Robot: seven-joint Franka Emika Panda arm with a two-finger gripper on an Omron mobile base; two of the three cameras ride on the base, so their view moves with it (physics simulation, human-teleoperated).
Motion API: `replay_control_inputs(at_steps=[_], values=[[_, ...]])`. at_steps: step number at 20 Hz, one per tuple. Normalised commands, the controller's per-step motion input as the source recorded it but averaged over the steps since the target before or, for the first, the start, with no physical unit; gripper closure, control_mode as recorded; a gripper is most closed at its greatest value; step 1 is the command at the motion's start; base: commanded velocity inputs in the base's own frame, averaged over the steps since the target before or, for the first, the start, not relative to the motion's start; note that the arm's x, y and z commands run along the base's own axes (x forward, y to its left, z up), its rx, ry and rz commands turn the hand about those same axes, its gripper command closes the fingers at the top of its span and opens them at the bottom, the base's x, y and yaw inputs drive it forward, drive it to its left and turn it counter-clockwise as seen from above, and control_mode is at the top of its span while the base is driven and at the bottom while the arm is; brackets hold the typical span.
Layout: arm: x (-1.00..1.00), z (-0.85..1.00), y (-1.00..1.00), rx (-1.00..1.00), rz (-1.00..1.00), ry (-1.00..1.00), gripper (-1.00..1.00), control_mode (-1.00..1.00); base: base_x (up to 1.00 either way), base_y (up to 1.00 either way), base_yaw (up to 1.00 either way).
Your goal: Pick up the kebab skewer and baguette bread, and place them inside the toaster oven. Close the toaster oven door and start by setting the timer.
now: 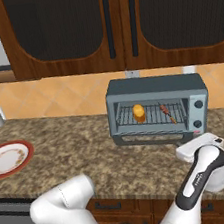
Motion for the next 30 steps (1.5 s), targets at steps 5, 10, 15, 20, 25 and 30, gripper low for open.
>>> replay_control_inputs(at_steps=[5, 10, 15, 20, 25, 30], values=[[0.63, 0.20, 0.58, 0.00, -0.08, -0.06, -1.00, -1.00, 0.00, 0.00, 0.00], [0.46, 0.29, 0.56, 0.00, -0.03, -0.13, -1.00, -1.00, 0.00, 0.00, 0.00], [0.31, 0.11, 0.14, 0.01, 0.18, -0.14, -1.00, -1.00, 0.00, 0.00, 0.00], [0.42, 0.27, 0.05, 0.08, 0.32, -0.07, -1.00, -1.00, 0.00, 0.00, 0.00], [0.83, 0.57, 0.13, 0.13, 0.07, 0.00, -1.00, -1.00, 0.00, 0.00, 0.00], [0.68, 0.14, 0.32, 0.03, 0.00, -0.02, -1.00, -1.00, 0.00, 0.00, 0.00]])
